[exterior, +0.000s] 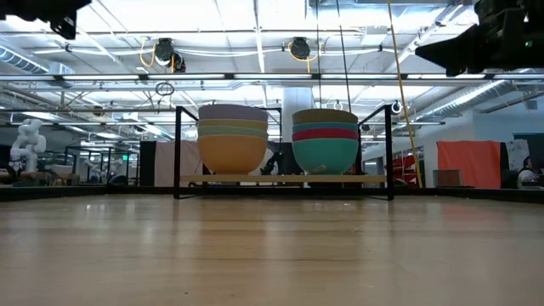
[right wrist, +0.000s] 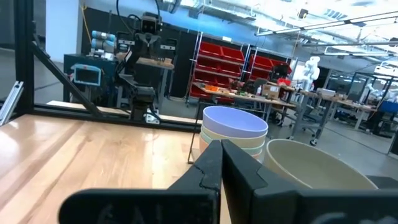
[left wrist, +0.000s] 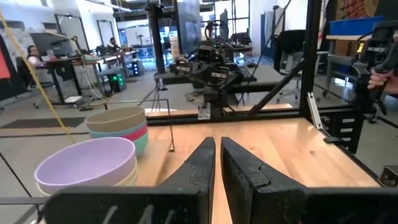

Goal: Place and stack bowls onto a shelf
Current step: Return to Home Position

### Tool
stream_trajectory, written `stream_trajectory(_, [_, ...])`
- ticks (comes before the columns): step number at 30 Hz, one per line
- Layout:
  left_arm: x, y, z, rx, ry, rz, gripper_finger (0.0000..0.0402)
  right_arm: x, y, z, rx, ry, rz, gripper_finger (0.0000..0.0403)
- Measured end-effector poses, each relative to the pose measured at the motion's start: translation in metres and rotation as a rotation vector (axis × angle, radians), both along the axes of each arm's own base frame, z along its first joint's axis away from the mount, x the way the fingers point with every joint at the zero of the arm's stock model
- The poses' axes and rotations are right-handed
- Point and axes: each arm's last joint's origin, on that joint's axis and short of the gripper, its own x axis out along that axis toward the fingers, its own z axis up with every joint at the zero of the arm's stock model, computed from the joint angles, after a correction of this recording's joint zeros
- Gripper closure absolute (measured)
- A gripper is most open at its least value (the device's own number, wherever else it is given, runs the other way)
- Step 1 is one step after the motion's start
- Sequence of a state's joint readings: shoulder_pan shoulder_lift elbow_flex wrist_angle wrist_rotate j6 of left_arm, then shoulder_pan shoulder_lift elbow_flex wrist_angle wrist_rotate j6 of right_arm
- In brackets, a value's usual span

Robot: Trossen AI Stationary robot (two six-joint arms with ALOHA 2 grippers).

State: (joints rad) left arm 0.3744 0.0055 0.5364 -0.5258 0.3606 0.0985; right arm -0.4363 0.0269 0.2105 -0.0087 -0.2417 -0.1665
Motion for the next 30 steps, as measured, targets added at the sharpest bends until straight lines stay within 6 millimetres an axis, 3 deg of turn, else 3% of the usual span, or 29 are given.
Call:
stream_trajectory(13, [0.024,0.01,-0.037,-0.065,0.051,-0.001,0.0369,0.007,-0.003,-0.022,0.051,-0.027,0.006,0.0401])
stream_trajectory(30, [0.053,0.023,-0.094,-0.116,0.02,0.074,0.0369,0.007,-0.003,-0.023,0.05,-0.026,0.006,0.0401])
